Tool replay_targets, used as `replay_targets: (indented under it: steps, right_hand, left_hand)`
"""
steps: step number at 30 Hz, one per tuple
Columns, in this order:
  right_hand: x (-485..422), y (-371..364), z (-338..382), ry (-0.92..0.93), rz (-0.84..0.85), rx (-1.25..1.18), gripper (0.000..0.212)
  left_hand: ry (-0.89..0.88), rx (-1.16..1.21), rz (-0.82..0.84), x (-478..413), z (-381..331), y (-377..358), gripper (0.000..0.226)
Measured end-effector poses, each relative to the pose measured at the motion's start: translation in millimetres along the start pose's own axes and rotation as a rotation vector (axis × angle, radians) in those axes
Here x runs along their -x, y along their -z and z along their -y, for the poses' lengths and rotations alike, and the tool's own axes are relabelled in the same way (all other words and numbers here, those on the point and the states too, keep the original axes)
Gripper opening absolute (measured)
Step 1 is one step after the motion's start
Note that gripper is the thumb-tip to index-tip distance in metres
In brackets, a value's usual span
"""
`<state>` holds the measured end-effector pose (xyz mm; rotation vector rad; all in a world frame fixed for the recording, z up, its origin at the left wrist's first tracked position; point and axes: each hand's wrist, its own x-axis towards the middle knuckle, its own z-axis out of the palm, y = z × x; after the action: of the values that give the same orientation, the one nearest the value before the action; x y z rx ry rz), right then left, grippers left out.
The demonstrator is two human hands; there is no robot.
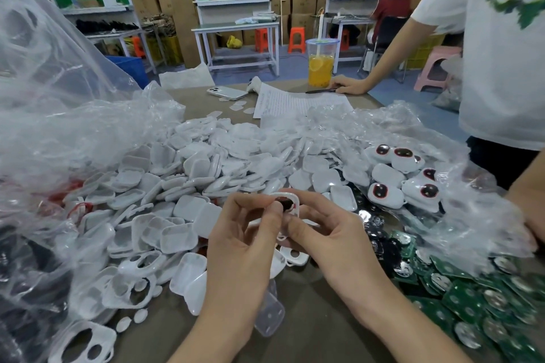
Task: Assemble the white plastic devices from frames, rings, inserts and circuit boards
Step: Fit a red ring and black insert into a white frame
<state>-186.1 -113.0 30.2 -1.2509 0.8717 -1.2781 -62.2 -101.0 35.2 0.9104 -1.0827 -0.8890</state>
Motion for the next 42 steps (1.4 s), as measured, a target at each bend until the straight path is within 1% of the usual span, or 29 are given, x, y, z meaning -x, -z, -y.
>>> replay_targets:
  steps: [4,8,11,13,15,17,20,22,25,28,32,33,35,37,39,41,42]
  right_hand:
    - [-0.6,-0.6,-0.1,0.01,0.001,0.019,0.021]
    - [-1.2,-1.9,0.3,0.008,0.015,-0.002,0.022]
    - [-0.6,-3.0,-0.8,0.02,0.004,0.003,0.024]
    - [-0.2,-3.5,-1.7,0.022,-0.005,0.013,0.025]
    - [0.1,-4.0,-1.6,0.026,-0.003,0.024,0.027]
    - [0.2,-3.4,-0.7,0.038,0.011,0.042,0.028]
    - [0.4,-1.0,-0.8,0.058,0.025,0.069,0.027]
    - [0.0,0.1,-2.1,0.073,0.021,0.106,0.027]
    - [-0.7,1.7,-5.0,0.098,-0.003,0.19,0.02]
    - [-0.3,6.2,-6.8,0.101,-0.023,0.226,0.015]
    - [-1.8,10.3,-6.2,0.102,-0.037,0.204,0.021]
    - [-2.2,11.1,-6.0,0.105,-0.038,0.183,0.018]
    - [-3.6,13.0,-5.4,0.104,-0.046,0.097,0.012]
    - [-6.9,17.8,-3.3,0.047,-0.05,-0.103,0.013]
    - [-8.1,25.1,0.8,-0.035,0.008,-0.491,0.023]
    - [-6.1,32.4,6.4,-0.095,0.165,-0.872,0.033]
    - [-4.4,35.1,9.3,-0.114,0.258,-1.009,0.034]
  left_hand:
    - [0.044,0.006,-0.02,-0.9,1.8,2.2,0.013]
    - [0.072,0.02,0.007,-1.7,-0.4,5.2,0.02]
    - [0.147,0.099,0.037,-2.4,1.0,6.4,0.029]
    - [0.147,0.057,0.047,-3.6,3.6,6.8,0.027]
    - [0.121,-0.003,0.043,-4.6,6.4,7.7,0.022]
    - [0.093,-0.056,0.038,-6.4,7.9,9.4,0.024]
    - [0.026,-0.207,0.031,-8.5,9.2,13.0,0.028]
    - [-0.03,-0.306,0.033,-8.8,9.7,14.9,0.027]
    - [-0.1,-0.429,0.028,-7.2,10.8,15.7,0.01]
    - [-0.182,-0.477,0.044,-5.9,10.2,17.4,0.004]
    - [-0.231,-0.505,0.147,-4.3,4.9,19.0,0.015]
    - [-0.251,-0.524,0.166,-3.3,3.9,19.2,0.018]
    - [-0.281,-0.536,0.188,0.0,1.9,18.7,0.023]
    - [-0.285,-0.542,0.198,3.5,1.0,18.3,0.024]
    - [-0.29,-0.559,0.205,5.6,1.7,18.4,0.025]
    - [-0.296,-0.571,0.209,6.4,2.1,19.0,0.025]
    - [-0.302,-0.58,0.209,6.6,2.4,19.1,0.024]
